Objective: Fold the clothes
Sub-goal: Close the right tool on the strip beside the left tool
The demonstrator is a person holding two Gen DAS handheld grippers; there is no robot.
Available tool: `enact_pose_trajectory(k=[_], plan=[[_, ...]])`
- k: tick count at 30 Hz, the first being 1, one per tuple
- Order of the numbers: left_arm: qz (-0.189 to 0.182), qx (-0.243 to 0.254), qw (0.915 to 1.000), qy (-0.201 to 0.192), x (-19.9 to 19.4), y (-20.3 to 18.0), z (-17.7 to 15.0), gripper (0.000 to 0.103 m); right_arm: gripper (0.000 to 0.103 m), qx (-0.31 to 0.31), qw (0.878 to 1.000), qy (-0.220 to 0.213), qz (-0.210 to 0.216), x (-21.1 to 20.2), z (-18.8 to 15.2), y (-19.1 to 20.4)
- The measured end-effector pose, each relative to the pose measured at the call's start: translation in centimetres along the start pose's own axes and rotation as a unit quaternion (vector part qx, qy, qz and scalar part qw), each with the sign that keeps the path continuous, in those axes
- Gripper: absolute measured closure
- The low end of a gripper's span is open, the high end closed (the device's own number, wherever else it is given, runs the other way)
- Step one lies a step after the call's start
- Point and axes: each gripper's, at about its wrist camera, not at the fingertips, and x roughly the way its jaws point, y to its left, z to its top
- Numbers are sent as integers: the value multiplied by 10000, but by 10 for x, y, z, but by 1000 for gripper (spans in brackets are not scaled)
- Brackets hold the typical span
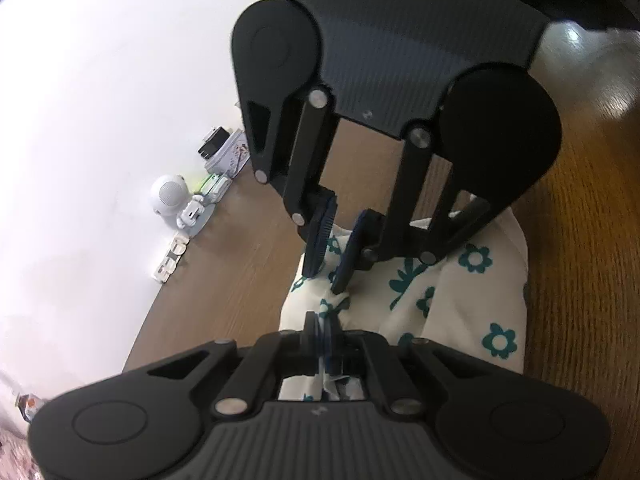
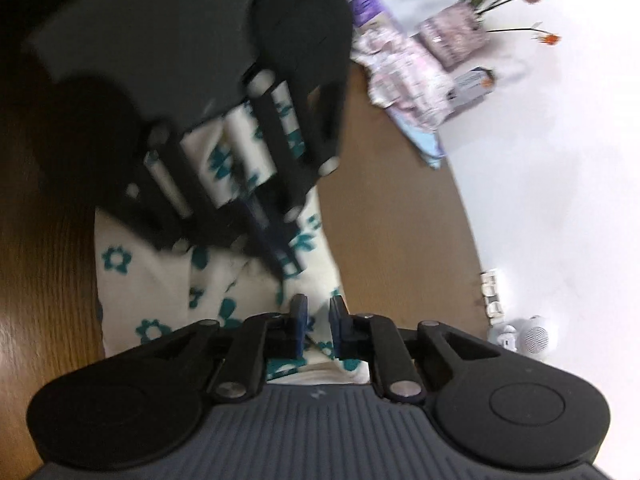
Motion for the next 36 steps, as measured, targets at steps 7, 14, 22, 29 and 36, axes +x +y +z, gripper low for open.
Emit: enact_pose_trajectory(k=[7, 14, 22, 29, 36], plan=[[108, -19, 9999, -29, -3, 1, 1, 101, 89, 368, 9989, -208, 194, -21, -6, -13], [237, 143, 9996, -66, -11, 0, 2, 101, 90, 64, 9998, -123, 149, -2, 2, -8], [-288, -1191, 9918, -357, -31, 37, -6, 95, 100, -173, 9996, -47, -202, 18, 5, 1], [-666, -2107, 9753, -8, -4, 78, -21, 95, 99, -127, 9996, 14, -265, 21, 0, 8], [-812, -2032, 9757, 74, 9, 72, -22, 102, 95, 647, 9977, -40, -178, 5, -5, -11]])
